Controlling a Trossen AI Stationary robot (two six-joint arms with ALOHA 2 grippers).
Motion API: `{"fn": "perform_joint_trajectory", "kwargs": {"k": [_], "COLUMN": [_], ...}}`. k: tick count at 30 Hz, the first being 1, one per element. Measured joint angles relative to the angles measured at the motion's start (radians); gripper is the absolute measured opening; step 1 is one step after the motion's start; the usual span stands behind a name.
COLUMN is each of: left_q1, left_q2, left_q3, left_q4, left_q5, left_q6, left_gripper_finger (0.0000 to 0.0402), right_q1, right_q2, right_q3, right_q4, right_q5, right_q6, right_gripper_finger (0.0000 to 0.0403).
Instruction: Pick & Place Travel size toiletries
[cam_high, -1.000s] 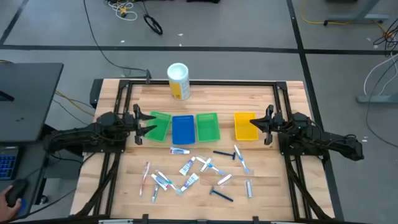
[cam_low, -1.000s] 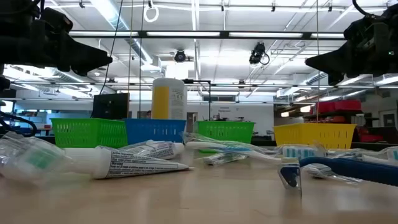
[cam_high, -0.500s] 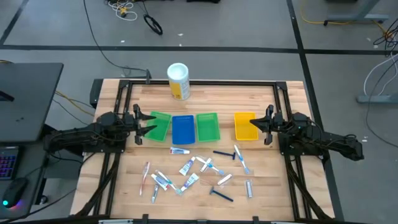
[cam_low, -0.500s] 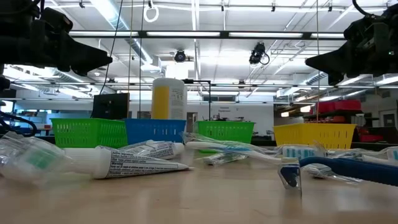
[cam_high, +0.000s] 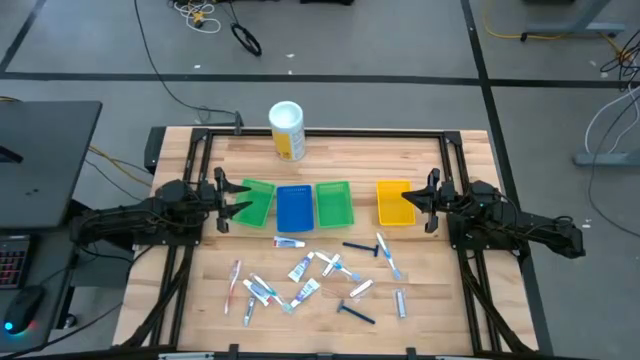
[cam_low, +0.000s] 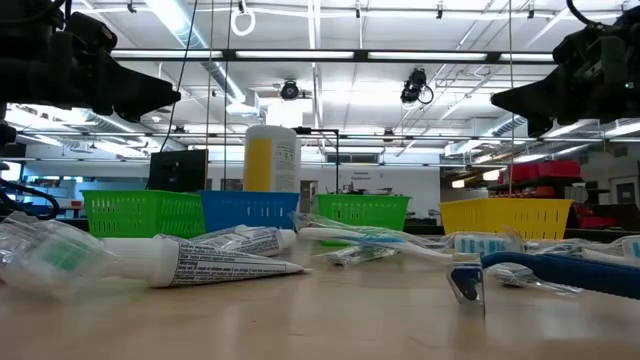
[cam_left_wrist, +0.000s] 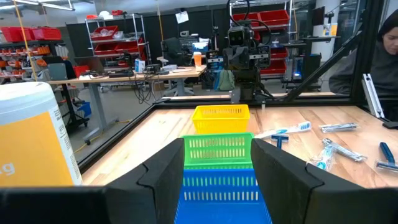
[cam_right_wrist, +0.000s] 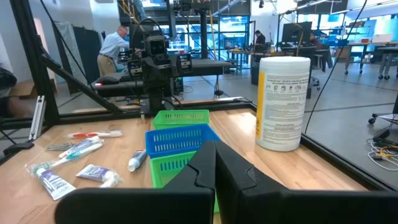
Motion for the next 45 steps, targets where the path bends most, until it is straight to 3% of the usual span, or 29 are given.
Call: {"fn": "perform_joint_trajectory", "kwargs": {"k": [36,45], "left_q1": [0.0,0.0], "left_q2": [0.0,0.0], "left_q3": [0.0,0.0], "left_q4": [0.001,0.104], "left_q5": [0.0,-0.035], "left_q6": [-0.03,-0.069], "left_gripper_finger": [0.0194,0.0194], "right_q1": [0.0,0.0], "right_q2": [0.0,0.0], "right_q3": [0.0,0.0], "right_q4": [0.0,0.0], "right_q5": [0.0,0.0], "right_q6": [0.0,0.0], "right_gripper_finger": [0.0002,0.0002]}}
